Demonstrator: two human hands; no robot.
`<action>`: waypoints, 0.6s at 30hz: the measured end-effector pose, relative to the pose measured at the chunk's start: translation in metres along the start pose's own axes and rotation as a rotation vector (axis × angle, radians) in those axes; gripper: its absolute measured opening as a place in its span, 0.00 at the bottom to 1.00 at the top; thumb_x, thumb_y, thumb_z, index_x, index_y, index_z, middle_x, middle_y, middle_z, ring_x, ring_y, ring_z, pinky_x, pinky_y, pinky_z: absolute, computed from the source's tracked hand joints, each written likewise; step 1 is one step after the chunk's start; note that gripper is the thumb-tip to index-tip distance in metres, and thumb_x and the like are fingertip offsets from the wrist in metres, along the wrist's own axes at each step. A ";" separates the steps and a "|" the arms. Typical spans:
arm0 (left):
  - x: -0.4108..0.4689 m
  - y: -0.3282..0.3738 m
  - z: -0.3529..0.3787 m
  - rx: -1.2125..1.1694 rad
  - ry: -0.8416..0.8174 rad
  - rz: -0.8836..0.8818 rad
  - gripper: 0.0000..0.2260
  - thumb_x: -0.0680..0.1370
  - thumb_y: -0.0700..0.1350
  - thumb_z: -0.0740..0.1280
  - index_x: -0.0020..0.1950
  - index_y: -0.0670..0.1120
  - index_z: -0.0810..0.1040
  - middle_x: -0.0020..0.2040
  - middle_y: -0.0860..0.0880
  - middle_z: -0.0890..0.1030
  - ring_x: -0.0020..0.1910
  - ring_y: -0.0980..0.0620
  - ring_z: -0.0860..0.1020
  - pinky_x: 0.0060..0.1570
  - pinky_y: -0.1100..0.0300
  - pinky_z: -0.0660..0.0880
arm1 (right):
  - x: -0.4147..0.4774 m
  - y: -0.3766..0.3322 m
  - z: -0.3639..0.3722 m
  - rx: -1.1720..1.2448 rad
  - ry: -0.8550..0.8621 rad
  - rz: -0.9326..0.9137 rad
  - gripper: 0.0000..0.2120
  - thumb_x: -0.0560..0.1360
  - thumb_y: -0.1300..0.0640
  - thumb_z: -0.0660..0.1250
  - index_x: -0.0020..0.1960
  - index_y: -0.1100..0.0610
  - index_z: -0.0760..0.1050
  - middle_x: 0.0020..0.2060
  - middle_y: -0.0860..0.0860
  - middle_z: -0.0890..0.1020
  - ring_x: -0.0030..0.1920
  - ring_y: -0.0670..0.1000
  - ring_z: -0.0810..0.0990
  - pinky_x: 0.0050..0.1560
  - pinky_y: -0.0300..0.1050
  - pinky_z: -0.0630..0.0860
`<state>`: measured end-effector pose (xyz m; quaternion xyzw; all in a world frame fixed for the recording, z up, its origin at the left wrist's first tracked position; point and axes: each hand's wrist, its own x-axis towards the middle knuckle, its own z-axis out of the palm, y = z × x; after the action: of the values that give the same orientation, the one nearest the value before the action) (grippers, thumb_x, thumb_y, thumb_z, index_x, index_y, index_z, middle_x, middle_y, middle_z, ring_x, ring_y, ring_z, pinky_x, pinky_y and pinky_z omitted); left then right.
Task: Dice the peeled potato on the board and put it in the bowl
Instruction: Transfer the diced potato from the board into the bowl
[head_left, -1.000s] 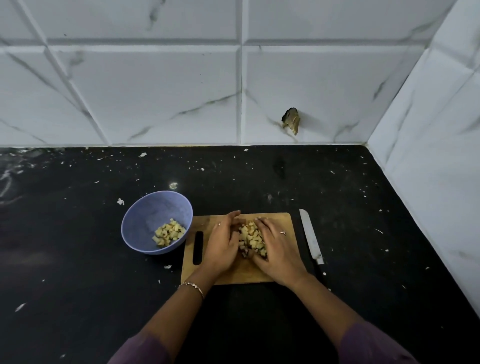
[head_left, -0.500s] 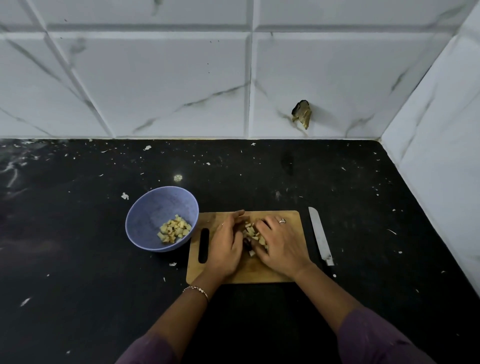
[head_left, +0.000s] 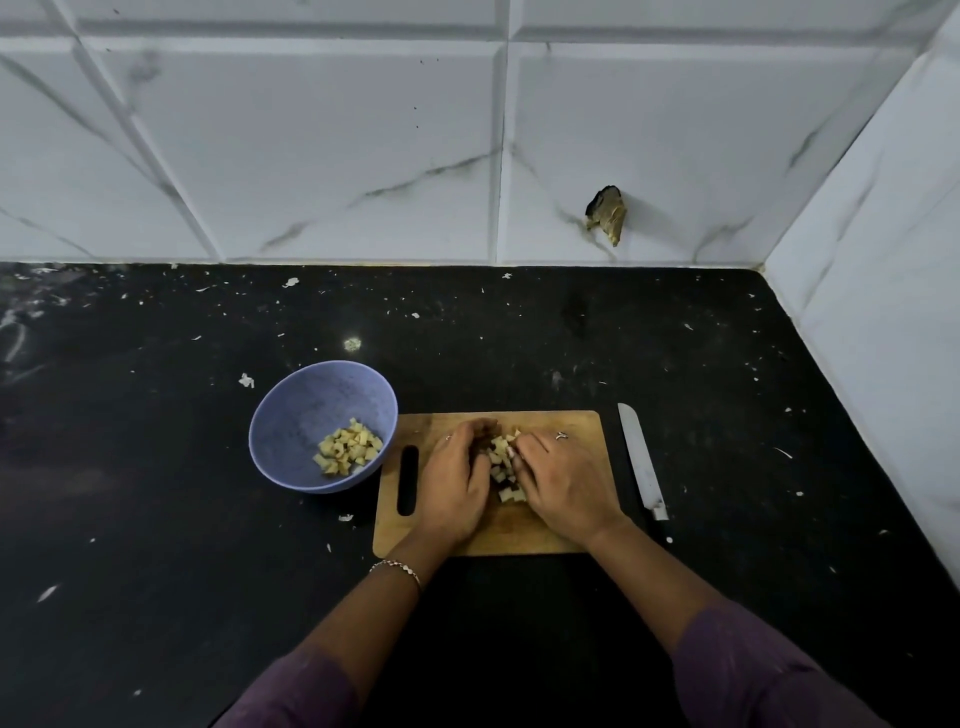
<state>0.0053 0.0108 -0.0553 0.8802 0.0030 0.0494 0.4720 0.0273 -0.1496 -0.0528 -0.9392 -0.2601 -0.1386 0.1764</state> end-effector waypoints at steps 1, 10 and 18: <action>0.000 0.000 0.000 0.001 -0.003 -0.005 0.15 0.79 0.39 0.61 0.66 0.46 0.75 0.61 0.51 0.79 0.62 0.56 0.75 0.64 0.52 0.74 | 0.001 0.000 0.000 0.003 0.006 0.004 0.12 0.80 0.50 0.55 0.48 0.53 0.75 0.40 0.47 0.79 0.36 0.45 0.74 0.35 0.40 0.72; 0.003 0.005 -0.004 -0.117 -0.009 -0.049 0.13 0.80 0.38 0.61 0.63 0.46 0.77 0.57 0.52 0.80 0.58 0.59 0.77 0.61 0.55 0.75 | 0.016 -0.002 -0.006 0.002 0.018 0.031 0.14 0.82 0.48 0.51 0.45 0.51 0.72 0.36 0.45 0.75 0.32 0.43 0.69 0.32 0.39 0.68; -0.002 0.036 -0.014 -0.353 0.047 -0.052 0.13 0.82 0.38 0.60 0.64 0.49 0.77 0.60 0.57 0.80 0.59 0.64 0.76 0.57 0.68 0.72 | 0.035 -0.024 -0.036 0.726 0.182 0.536 0.15 0.83 0.54 0.57 0.39 0.54 0.72 0.29 0.46 0.73 0.29 0.44 0.71 0.33 0.39 0.69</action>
<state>0.0004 0.0026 -0.0179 0.7818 0.0281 0.0574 0.6203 0.0368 -0.1297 -0.0016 -0.8349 -0.0233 -0.0697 0.5455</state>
